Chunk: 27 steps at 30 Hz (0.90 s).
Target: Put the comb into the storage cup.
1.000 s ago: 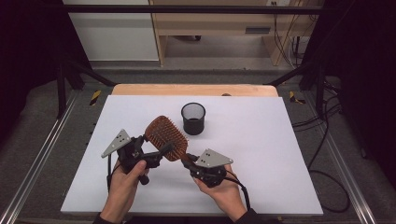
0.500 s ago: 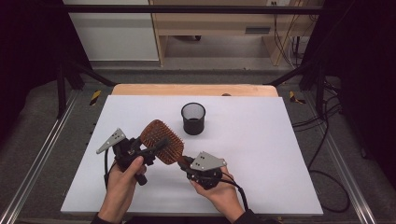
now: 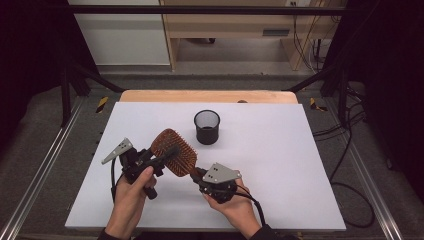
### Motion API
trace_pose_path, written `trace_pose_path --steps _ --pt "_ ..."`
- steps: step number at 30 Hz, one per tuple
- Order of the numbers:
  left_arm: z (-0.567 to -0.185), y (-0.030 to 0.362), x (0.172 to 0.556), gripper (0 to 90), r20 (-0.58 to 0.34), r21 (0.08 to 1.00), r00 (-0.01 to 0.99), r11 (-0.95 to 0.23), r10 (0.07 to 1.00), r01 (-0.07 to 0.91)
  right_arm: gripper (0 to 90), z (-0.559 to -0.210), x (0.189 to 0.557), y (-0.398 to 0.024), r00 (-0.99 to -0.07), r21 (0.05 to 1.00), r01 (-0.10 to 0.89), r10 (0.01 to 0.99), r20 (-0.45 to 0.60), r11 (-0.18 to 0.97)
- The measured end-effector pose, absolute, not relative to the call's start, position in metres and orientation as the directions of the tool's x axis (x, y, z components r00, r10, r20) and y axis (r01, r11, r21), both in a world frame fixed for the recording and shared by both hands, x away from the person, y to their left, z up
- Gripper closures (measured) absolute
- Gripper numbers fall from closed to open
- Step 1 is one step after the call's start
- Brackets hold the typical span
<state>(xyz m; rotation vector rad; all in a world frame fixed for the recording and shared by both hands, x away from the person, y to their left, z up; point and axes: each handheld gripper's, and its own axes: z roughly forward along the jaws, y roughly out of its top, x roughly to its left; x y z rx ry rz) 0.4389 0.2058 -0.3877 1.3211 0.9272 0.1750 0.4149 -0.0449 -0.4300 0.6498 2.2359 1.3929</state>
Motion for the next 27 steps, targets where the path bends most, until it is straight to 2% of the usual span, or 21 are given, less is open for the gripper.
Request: trace_pose_path --steps 6,17,27 --pt "-0.387 0.2062 0.4382 39.8 -0.484 0.874 0.642 0.292 0.594 0.388 72.7 -0.4305 0.4149 -0.0445 -0.801 0.905 0.164 0.588 -0.109 0.392" --pt "-0.3894 0.2099 0.4357 48.5 -0.54 0.841 0.618 0.344 0.571 0.418 72.7 -0.4326 0.4135 -0.0407 -0.804 0.902 0.17 0.586 -0.106 0.397" --pt "-0.3896 0.21 0.4341 50.4 -0.556 0.831 0.613 0.356 0.561 0.428 72.6 -0.4342 0.4147 -0.0396 -0.815 0.902 0.185 0.573 -0.081 0.39"
